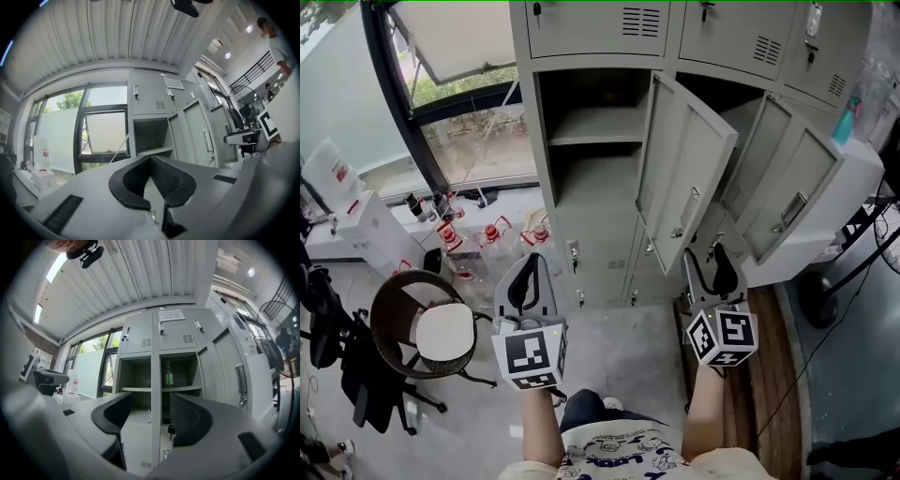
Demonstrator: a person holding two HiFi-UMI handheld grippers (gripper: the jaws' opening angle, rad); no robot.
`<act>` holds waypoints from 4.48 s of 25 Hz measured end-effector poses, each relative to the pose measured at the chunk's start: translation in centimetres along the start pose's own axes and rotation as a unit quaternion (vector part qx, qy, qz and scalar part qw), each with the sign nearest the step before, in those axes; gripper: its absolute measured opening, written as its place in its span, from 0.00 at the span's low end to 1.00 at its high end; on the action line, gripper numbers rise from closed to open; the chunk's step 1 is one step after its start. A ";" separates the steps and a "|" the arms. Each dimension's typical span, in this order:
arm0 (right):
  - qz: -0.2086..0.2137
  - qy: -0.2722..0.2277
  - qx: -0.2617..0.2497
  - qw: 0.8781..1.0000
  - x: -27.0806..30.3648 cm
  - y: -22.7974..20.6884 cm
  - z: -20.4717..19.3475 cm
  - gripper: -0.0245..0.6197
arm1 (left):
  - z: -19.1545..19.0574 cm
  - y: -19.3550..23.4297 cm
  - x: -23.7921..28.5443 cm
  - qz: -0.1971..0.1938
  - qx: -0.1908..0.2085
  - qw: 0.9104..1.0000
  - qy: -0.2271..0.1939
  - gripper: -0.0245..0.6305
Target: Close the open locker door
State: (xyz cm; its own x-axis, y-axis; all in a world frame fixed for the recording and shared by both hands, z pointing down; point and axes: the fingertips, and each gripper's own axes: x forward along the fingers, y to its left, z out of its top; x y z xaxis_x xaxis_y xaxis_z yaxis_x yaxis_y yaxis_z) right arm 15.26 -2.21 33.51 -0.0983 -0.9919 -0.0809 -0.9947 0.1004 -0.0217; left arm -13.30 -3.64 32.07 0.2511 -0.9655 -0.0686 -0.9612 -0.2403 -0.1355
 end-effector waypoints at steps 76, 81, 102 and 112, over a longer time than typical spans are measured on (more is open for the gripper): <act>0.109 0.004 -0.052 0.993 9.5 9.4 -1.7 0.26 | -3.8 4.2 11.0 -0.035 -0.032 0.999 0.019 0.04; 0.126 0.002 -0.056 0.990 10.1 10.9 -1.8 0.26 | -3.8 4.9 10.8 -0.027 -0.031 0.999 0.021 0.04; 0.173 0.008 -0.061 0.983 14.6 16.1 -2.3 0.29 | -4.5 10.2 10.4 0.027 -0.030 0.999 0.025 0.04; 0.186 0.008 -0.053 0.981 17.0 18.4 -2.6 0.25 | -5.2 12.9 10.9 0.044 -0.030 0.998 0.029 0.04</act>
State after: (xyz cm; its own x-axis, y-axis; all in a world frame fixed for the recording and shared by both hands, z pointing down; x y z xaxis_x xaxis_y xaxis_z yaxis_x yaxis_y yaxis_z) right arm -4.83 -17.39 34.37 -0.4547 -0.8894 -0.0484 -0.8874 0.4476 0.1107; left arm -23.54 -17.81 34.67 0.1596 -0.9870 -0.0205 -0.9849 -0.1578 -0.0714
